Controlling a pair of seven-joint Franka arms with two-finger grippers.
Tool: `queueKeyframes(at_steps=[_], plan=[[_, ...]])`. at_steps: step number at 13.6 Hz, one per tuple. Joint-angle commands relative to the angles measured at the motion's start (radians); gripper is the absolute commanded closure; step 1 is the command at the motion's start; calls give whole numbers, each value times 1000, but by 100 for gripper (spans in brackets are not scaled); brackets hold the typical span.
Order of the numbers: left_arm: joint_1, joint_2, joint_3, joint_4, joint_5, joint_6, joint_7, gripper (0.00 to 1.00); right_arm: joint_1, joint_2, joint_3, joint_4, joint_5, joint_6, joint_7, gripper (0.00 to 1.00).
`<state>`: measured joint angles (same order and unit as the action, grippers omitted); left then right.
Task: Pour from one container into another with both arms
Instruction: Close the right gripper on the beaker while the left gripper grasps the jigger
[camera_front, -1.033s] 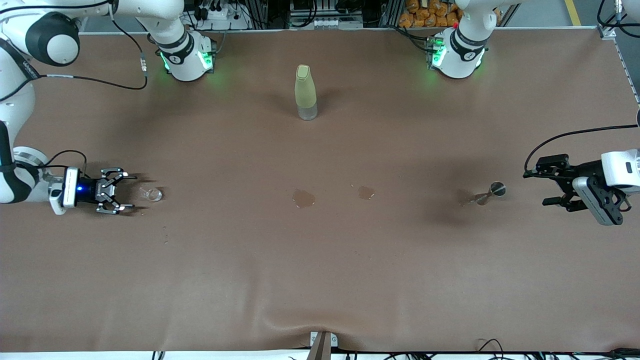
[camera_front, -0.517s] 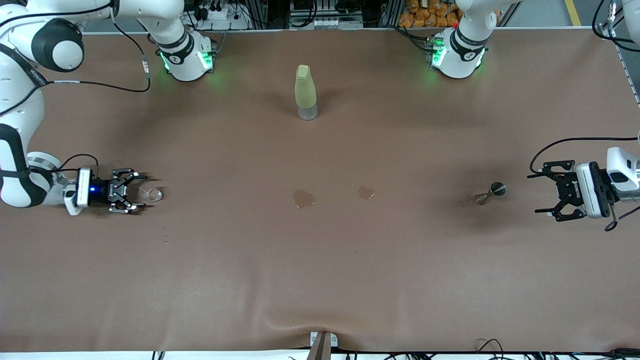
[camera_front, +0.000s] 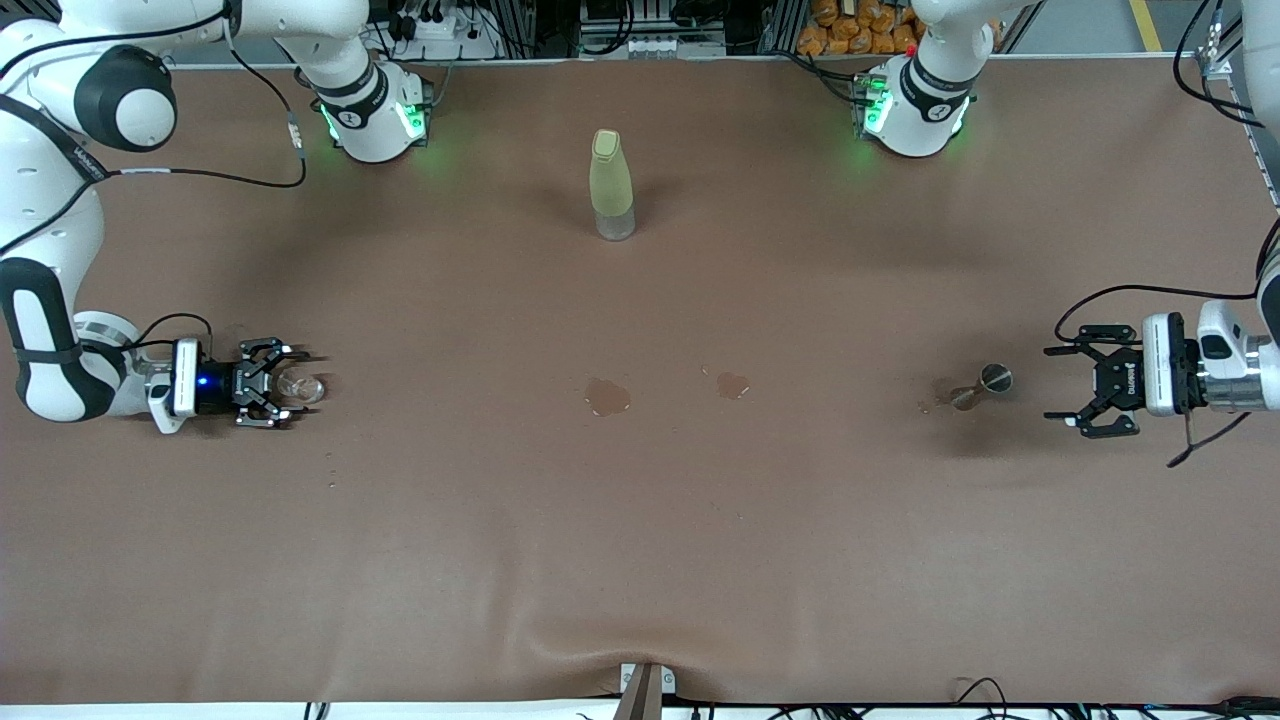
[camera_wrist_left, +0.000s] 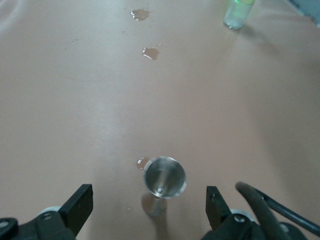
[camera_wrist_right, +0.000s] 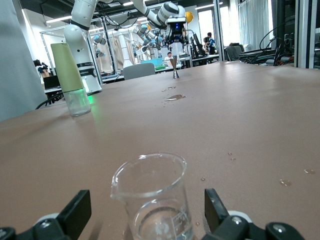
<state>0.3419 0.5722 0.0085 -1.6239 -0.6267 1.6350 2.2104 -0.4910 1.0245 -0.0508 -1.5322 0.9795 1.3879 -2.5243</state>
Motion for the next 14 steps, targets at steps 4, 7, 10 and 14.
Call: queueKeyframes(at_steps=[4,7,10,14], plan=[[71,106,-10,32,-79,-63,34,0,0,17,-4,24,18,-17,-10,22],[80,144,-10,24,-128,-75,34,0,5,17,-4,27,30,-17,-5,39],[83,173,-10,24,-139,-96,78,0,6,17,-4,26,28,-17,-2,50],[91,208,-10,26,-148,-96,111,0,9,14,0,27,28,-36,1,52]])
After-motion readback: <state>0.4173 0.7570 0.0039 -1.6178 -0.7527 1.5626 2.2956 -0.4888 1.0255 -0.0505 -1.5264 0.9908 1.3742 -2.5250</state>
